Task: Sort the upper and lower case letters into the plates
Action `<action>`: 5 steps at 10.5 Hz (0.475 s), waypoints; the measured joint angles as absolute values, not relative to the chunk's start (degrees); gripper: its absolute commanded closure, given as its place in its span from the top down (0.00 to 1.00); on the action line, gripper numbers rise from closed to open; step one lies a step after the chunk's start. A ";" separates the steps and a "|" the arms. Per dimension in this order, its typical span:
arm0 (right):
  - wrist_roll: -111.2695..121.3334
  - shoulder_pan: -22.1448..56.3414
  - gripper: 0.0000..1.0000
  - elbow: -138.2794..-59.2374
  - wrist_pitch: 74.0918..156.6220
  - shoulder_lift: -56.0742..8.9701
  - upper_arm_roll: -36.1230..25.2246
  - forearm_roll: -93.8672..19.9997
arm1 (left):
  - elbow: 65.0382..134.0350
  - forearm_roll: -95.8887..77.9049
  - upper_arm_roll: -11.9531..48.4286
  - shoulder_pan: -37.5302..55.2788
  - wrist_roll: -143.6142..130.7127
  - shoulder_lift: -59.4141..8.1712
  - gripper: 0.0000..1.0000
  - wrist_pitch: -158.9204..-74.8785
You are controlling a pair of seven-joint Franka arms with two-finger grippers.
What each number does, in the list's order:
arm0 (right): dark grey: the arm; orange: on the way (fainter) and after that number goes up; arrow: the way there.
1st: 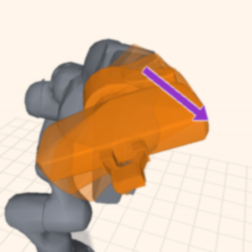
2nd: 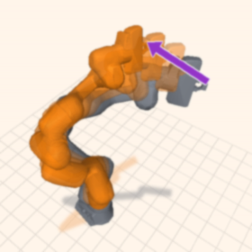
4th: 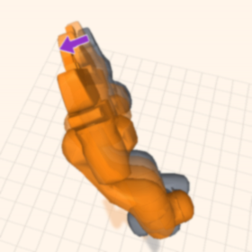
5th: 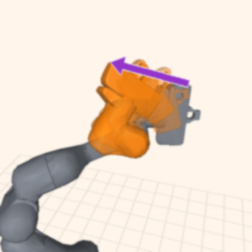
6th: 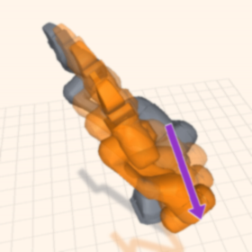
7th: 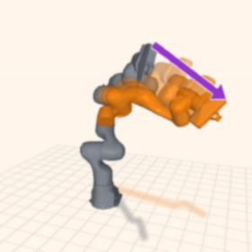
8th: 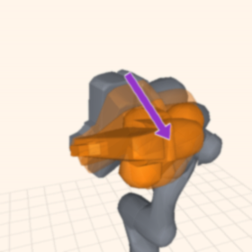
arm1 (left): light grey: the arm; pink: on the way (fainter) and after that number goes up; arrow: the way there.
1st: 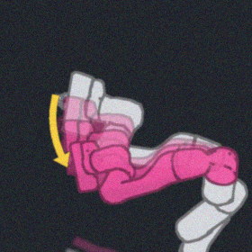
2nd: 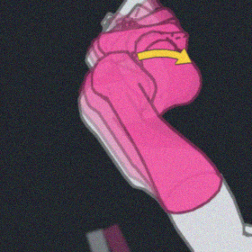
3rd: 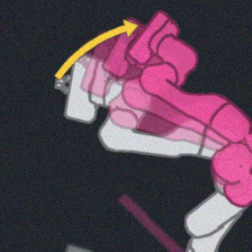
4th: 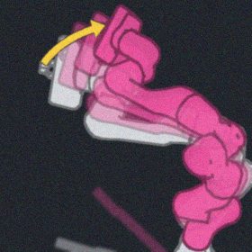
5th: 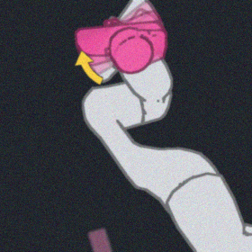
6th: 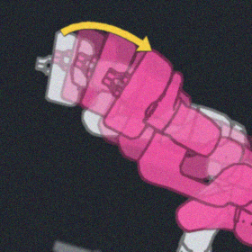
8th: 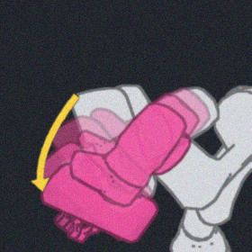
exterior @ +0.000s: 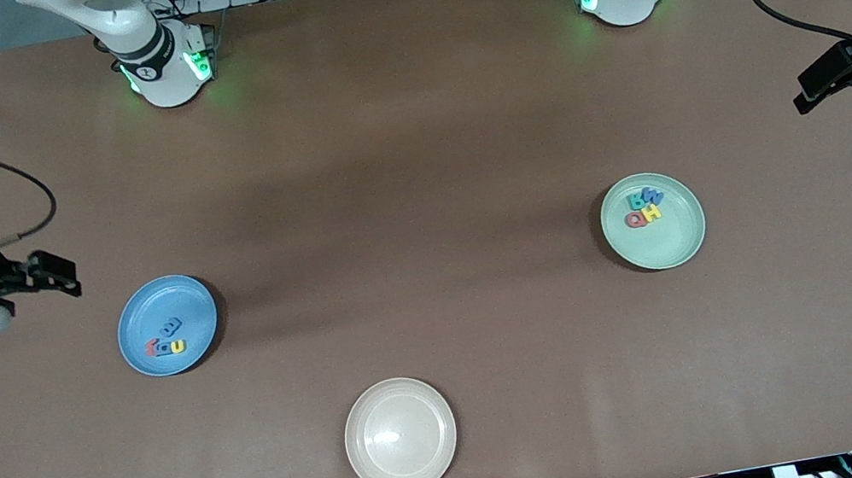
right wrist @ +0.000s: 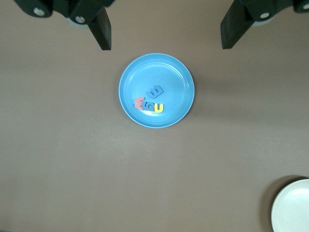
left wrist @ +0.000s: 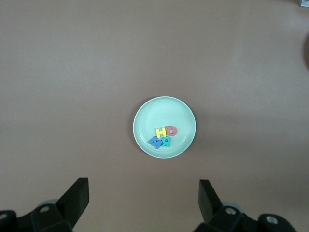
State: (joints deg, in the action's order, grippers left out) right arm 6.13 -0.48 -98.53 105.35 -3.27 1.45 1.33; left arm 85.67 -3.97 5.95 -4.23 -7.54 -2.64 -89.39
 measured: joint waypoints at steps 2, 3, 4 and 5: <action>4.57 -0.40 1.00 -96.14 101.08 -1.79 1.67 1.48 | 85.69 -3.97 5.96 -4.23 -7.54 -2.63 1.00 -89.04; 4.14 -0.17 1.00 -94.30 98.98 -1.77 1.61 1.48 | 85.70 -3.94 6.01 -4.22 -7.46 -2.63 1.00 -88.98; 3.89 0.50 1.00 -92.60 96.87 -1.77 1.17 1.48 | 85.70 -3.51 6.26 -4.19 -7.20 -2.63 1.00 -88.95; 3.66 2.22 1.00 -90.61 94.57 -1.77 -0.29 1.44 | 85.70 -1.98 6.72 -4.14 -6.21 -2.63 1.00 -88.95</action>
